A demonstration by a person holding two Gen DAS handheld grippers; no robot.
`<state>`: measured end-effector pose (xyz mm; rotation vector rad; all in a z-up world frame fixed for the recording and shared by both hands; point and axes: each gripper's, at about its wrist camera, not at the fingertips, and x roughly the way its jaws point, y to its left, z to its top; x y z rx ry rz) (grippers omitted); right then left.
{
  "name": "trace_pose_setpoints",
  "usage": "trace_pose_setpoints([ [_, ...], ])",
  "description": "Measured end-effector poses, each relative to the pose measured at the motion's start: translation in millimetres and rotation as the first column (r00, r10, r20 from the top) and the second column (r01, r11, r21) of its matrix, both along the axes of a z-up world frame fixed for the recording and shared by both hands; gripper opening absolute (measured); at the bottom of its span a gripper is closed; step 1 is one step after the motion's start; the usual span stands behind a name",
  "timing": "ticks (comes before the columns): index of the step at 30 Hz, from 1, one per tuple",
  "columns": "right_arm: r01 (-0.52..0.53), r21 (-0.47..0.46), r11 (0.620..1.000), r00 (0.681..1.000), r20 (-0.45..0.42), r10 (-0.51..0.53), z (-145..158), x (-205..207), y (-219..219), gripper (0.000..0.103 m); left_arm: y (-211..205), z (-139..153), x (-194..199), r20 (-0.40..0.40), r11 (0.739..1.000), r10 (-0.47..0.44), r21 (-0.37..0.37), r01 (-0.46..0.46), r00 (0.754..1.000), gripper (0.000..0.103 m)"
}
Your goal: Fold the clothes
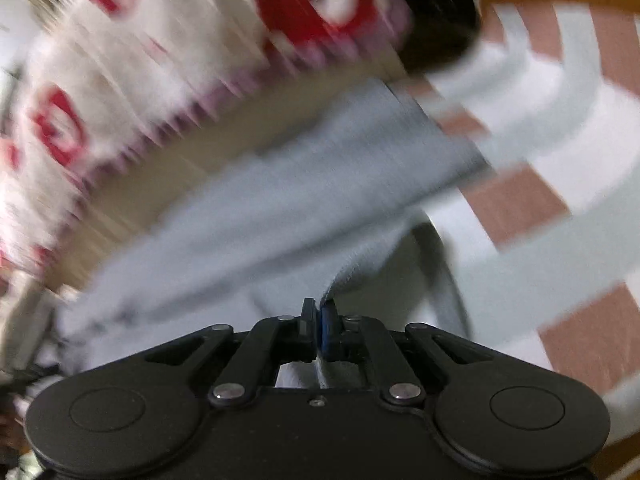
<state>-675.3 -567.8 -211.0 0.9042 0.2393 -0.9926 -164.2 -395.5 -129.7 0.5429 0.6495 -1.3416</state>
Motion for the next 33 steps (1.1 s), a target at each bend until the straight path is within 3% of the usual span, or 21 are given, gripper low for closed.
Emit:
trace_pose_setpoints([
  [2,-0.039,-0.007,0.999,0.998,0.04,0.039,14,-5,2,0.005,-5,-2,-6,0.022,1.0,-0.014,0.017,0.014,1.0,0.032],
  [5,-0.173,0.11,0.979,0.984,0.062,0.167,16,-2,-4,0.005,-12,-13,-5,0.045,0.997,0.03,0.074,-0.033,0.999,0.035],
  [8,-0.192,0.273,0.943,0.978,-0.031,0.208,2,6,-7,0.01,-15,-25,7,0.095,0.984,0.105,0.136,-0.118,0.99,0.043],
  [10,-0.161,0.297,0.941,0.985,-0.014,0.173,-11,3,-11,0.016,-15,-27,21,0.124,0.974,0.157,0.142,-0.174,0.98,0.044],
  [11,-0.129,0.317,0.94,0.991,0.011,0.132,-19,-2,-15,0.031,-15,-27,28,0.141,0.97,0.18,0.14,-0.199,0.974,0.048],
  [12,-0.102,0.326,0.94,0.995,0.039,0.095,-24,-5,-21,0.053,-16,-26,35,0.161,0.966,0.2,0.133,-0.222,0.966,0.051],
  [13,-0.079,0.331,0.94,0.996,0.065,0.061,-27,-8,-28,0.057,-16,-26,44,0.182,0.962,0.218,0.127,-0.242,0.959,0.052],
  [17,0.012,0.358,0.934,0.983,0.168,-0.077,-41,-19,-55,0.064,-21,-24,86,0.155,0.941,0.29,0.134,-0.311,0.945,0.052],
  [19,0.056,0.374,0.926,0.965,0.216,-0.146,-48,-25,-68,0.066,-27,-29,106,0.078,0.936,0.304,0.161,-0.313,0.95,0.052],
  [22,0.113,0.402,0.909,0.929,0.283,-0.24,-57,-31,-87,0.067,-34,-42,121,0.032,0.926,0.322,0.196,-0.322,0.946,0.052],
  [23,0.124,0.411,0.903,0.916,0.301,-0.263,-58,-30,-92,0.063,-35,-45,122,0.029,0.926,0.322,0.198,-0.321,0.946,0.052],
  [24,0.133,0.392,0.91,0.925,0.28,-0.256,-54,-26,-95,0.025,-35,-48,121,0.028,0.929,0.317,0.194,-0.316,0.948,0.05],
  [25,0.141,0.362,0.921,0.94,0.243,-0.239,-49,-20,-96,0.003,-35,-49,121,0.031,0.932,0.311,0.188,-0.311,0.95,0.043],
  [26,0.144,0.304,0.942,0.96,0.188,-0.207,-38,-13,-93,0.004,-32,-48,118,0.043,0.937,0.301,0.171,-0.304,0.953,0.014],
  [27,0.141,0.227,0.964,0.964,0.189,-0.186,-24,-12,-86,0.004,-29,-46,116,0.052,0.943,0.291,0.152,-0.295,0.955,0.004],
  [29,0.137,0.064,0.989,0.962,0.231,-0.148,5,-14,-67,0.004,-21,-37,114,0.041,0.96,0.259,0.099,-0.262,0.965,0.002],
  [33,0.143,-0.116,0.983,0.979,0.165,-0.123,69,-20,-58,0.004,-20,-12,109,0.067,0.983,0.185,-0.007,-0.185,0.98,0.002],
])
